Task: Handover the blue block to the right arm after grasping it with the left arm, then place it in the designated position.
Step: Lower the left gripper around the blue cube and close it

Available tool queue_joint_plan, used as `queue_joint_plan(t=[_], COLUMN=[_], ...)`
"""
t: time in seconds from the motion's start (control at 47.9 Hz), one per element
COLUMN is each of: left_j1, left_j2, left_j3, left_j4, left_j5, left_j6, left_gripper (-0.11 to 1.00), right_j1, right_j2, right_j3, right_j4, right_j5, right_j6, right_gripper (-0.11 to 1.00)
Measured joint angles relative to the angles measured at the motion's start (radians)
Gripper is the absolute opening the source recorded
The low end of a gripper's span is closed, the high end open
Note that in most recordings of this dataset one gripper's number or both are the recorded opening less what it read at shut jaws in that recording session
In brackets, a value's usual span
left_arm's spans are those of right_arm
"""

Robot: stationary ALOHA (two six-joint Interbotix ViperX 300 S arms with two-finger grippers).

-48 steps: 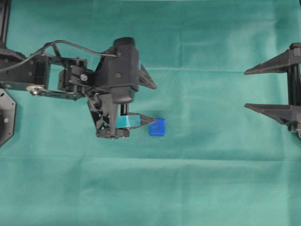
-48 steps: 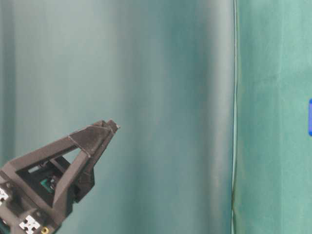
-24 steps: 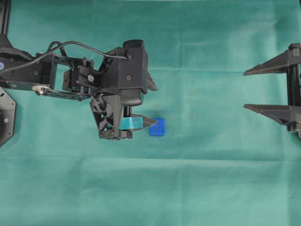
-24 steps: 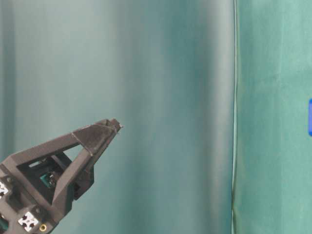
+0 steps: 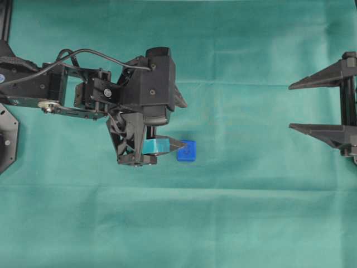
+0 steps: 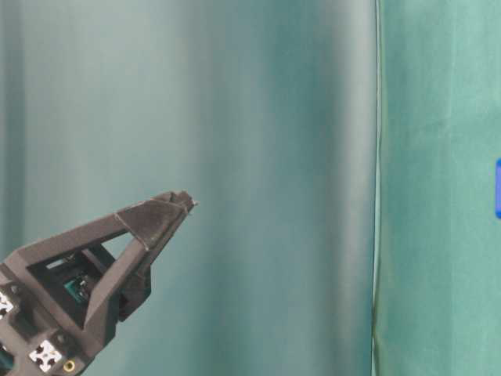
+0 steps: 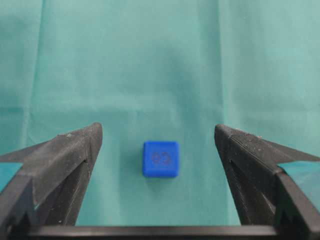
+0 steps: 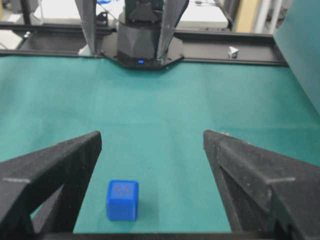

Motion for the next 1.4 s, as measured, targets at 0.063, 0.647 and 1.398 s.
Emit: queue_joint_plan(t=[0.063,0.647,1.398], left_j1=[0.000,0.000,0.002], left_j2=[0.000,0.000,0.020], left_j3=[0.000,0.000,0.012], left_j4=[0.000,0.002,0.000], left_j5=[0.000,0.000,-0.002], left_j6=[0.000,0.000,0.000], left_gripper=[1.00,1.00,1.00], right_j1=[0.000,0.002,0.000], right_j2=[0.002,0.009,0.009], right_j3=[0.000,0.000,0.000], right_j4=[0.000,0.000,-0.002], right_j5=[0.000,-0.002,-0.002], right_j6=[0.000,0.000,0.000], right_gripper=[0.93,0.93,0.93])
